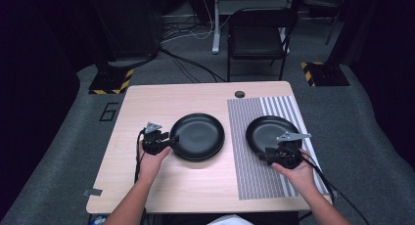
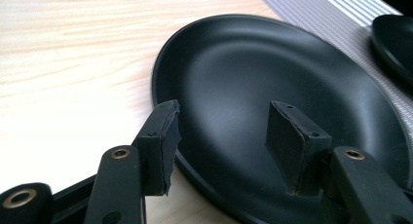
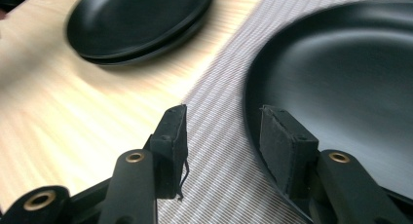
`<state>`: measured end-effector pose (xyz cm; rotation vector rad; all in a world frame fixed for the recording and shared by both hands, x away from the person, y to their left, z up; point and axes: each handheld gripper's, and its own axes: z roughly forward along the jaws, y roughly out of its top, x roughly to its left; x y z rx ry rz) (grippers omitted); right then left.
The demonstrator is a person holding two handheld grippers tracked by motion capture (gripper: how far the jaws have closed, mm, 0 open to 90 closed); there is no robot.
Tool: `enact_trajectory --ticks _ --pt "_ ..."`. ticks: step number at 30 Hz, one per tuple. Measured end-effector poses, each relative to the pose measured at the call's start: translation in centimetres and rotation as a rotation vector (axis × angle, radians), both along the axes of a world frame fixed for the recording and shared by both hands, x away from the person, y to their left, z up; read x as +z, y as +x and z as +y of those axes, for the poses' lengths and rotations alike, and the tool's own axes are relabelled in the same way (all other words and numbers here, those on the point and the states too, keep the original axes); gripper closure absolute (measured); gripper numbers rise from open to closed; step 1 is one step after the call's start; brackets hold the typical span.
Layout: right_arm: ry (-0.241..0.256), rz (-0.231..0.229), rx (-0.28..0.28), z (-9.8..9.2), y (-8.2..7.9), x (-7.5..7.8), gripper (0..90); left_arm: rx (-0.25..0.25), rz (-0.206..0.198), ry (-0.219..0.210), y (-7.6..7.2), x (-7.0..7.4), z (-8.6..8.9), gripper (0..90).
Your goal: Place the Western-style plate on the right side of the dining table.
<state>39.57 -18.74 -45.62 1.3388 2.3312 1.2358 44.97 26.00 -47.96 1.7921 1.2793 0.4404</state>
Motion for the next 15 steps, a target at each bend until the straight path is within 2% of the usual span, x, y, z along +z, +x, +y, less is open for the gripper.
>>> enact_trajectory --ticks 2,3,5,6,9,11,12,14,15 --pt "0.021 0.004 0.027 0.8 -0.1 -0.2 52.3 0.020 -0.010 -0.011 0.0 -0.1 0.4 46.0" --pt "0.028 -0.017 0.052 1.3 -0.2 -0.6 52.2 0.032 -0.005 -0.012 0.0 -0.2 0.7 45.8" --pt "0.026 -0.022 0.060 1.4 -0.2 -0.9 52.2 0.039 -0.001 -0.015 0.0 -0.3 0.9 45.5" --pt "0.009 -0.017 0.074 1.7 -0.2 -1.6 52.2 0.047 0.002 -0.014 0.0 -0.4 1.1 45.3" --pt "-0.051 -0.024 0.096 1.9 -0.3 -2.2 52.2 0.068 0.004 0.016 0.3 -0.8 1.6 44.5" --pt "-0.049 -0.019 0.102 2.0 -0.4 -2.3 52.2 0.078 0.008 0.020 0.3 -0.8 1.7 44.3" --pt "-0.025 -0.020 0.126 2.3 -0.5 -2.4 51.5 0.088 0.014 0.014 0.4 -1.0 2.0 44.2" --pt "-0.015 -0.023 0.142 2.4 -0.6 -2.5 51.5 0.097 0.017 0.015 0.5 -1.1 2.1 44.1" --pt "-0.013 -0.024 0.155 2.5 -0.7 -2.6 51.5 0.111 0.019 0.034 0.7 -1.2 2.3 44.1"
